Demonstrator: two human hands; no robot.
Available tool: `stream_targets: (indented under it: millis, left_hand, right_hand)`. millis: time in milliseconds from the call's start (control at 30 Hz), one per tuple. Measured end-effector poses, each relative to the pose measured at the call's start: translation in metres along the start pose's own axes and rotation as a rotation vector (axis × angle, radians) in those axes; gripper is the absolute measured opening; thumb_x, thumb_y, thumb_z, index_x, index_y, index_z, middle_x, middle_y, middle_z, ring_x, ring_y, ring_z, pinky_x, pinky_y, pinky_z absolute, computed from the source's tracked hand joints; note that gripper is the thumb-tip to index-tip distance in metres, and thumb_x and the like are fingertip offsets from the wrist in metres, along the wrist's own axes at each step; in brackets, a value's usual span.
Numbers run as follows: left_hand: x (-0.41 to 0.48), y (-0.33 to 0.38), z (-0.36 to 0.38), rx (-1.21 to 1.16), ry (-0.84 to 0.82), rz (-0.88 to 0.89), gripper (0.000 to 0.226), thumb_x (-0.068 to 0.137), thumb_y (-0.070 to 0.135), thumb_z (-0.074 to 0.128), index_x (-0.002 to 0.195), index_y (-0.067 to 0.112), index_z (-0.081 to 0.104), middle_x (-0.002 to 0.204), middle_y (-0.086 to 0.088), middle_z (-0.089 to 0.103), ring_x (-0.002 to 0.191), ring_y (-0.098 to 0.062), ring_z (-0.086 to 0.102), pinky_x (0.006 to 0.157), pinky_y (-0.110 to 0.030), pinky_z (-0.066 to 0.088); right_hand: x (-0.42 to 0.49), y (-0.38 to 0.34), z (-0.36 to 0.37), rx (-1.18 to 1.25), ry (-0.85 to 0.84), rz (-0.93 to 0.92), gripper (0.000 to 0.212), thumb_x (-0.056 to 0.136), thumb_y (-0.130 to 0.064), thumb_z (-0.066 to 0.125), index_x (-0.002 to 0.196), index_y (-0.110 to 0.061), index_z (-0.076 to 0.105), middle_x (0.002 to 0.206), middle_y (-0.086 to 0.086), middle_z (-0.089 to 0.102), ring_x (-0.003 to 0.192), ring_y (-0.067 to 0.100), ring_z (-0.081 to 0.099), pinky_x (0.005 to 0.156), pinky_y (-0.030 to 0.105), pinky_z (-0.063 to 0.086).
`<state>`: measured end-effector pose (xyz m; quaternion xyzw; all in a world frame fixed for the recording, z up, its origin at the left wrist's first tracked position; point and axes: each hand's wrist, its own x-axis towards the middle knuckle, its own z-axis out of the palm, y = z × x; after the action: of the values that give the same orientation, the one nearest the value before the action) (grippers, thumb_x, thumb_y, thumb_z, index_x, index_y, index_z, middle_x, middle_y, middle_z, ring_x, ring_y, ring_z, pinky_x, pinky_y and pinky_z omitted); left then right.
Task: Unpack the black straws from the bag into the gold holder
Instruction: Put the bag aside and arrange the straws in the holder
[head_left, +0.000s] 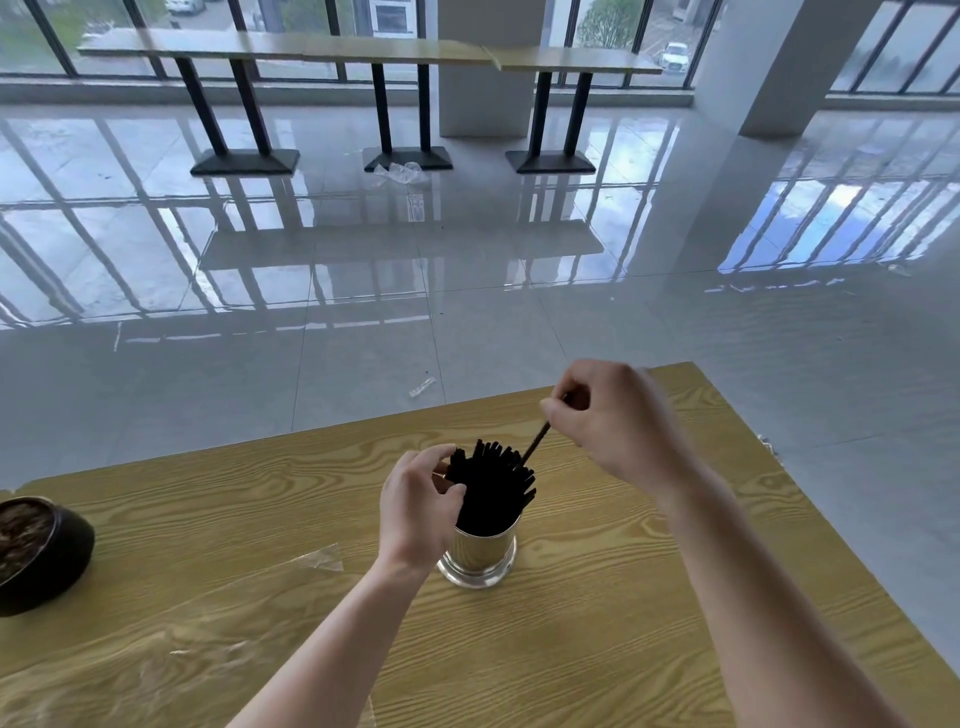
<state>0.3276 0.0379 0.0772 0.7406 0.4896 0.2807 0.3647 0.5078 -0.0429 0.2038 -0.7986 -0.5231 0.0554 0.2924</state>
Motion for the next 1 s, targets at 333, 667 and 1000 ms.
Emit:
stream_targets:
  millis: [333, 667, 1000]
  left_hand:
    - [-0.007, -0.004, -0.002, -0.024, 0.007, 0.027, 0.052, 0.076, 0.0, 0.076, 0.123, 0.021, 0.068, 0.101, 0.007, 0.07, 0.085, -0.002, 0.064, 0.076, -0.01, 0.044]
    - [-0.008, -0.004, 0.0, -0.049, 0.055, 0.064, 0.048, 0.078, 0.0, 0.075, 0.123, 0.017, 0.069, 0.1, 0.004, 0.072, 0.086, -0.01, 0.067, 0.082, -0.029, 0.053]
    - [-0.002, -0.014, -0.008, 0.008, -0.009, -0.044, 0.061, 0.082, 0.014, 0.081, 0.138, 0.012, 0.058, 0.1, -0.003, 0.061, 0.08, -0.014, 0.059, 0.081, -0.026, 0.048]
  right_hand:
    - [0.001, 0.007, 0.08, -0.112, -0.24, 0.038, 0.007, 0.084, -0.028, 0.076, 0.09, -0.026, 0.078, 0.09, -0.007, 0.075, 0.084, 0.013, 0.069, 0.068, 0.027, 0.054]
    - [-0.017, 0.023, 0.098, -0.117, -0.131, -0.036, 0.023, 0.084, -0.033, 0.077, 0.106, -0.026, 0.076, 0.101, -0.007, 0.075, 0.097, 0.015, 0.065, 0.071, 0.025, 0.044]
    - [-0.066, 0.067, 0.083, 0.296, -0.016, 0.25, 0.036, 0.086, -0.015, 0.077, 0.121, -0.013, 0.069, 0.077, -0.007, 0.068, 0.068, 0.004, 0.064, 0.068, 0.023, 0.058]
